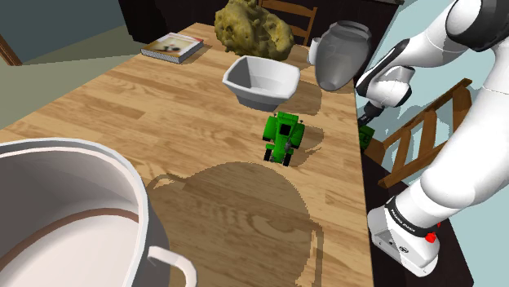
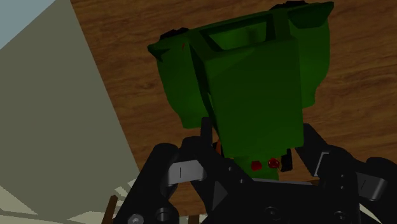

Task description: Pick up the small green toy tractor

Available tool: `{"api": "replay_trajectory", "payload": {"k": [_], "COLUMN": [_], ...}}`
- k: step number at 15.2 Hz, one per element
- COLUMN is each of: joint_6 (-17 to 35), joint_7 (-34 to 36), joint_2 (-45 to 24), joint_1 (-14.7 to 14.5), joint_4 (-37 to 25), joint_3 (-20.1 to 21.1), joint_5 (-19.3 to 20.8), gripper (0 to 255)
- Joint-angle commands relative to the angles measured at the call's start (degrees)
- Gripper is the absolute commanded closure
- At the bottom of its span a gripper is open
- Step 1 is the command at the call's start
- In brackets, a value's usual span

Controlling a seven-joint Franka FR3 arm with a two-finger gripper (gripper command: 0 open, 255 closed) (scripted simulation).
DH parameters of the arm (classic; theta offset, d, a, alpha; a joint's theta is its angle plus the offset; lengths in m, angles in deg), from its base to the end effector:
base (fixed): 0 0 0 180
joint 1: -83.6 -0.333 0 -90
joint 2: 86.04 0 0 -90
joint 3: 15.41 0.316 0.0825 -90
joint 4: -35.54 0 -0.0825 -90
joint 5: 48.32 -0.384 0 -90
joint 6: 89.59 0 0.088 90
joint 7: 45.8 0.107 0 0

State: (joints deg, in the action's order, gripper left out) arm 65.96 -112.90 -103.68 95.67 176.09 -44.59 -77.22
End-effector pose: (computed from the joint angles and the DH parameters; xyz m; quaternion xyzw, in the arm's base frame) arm 0.3410 -0.3374 0.1924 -0.9994 -0.0063 -0.0318 0.0079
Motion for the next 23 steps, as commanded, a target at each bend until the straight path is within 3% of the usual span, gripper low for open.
{"api": "replay_trajectory", "payload": {"k": [1, 8, 16, 23], "joint_6": [0.1, 0.2, -4.3, -8.8], "joint_7": [-0.1, -0.1, 7.2, 13.6], "joint_2": [-0.2, 0.0, 7.0, 13.3], "joint_1": [0.1, 0.0, -4.1, -5.9], "joint_4": [-0.1, 0.2, 1.3, 1.2], "joint_3": [0.1, 0.0, -5.7, -8.8], "joint_5": [-0.2, -0.1, 9.6, 18.3], "gripper": [255, 255, 255, 255]}}
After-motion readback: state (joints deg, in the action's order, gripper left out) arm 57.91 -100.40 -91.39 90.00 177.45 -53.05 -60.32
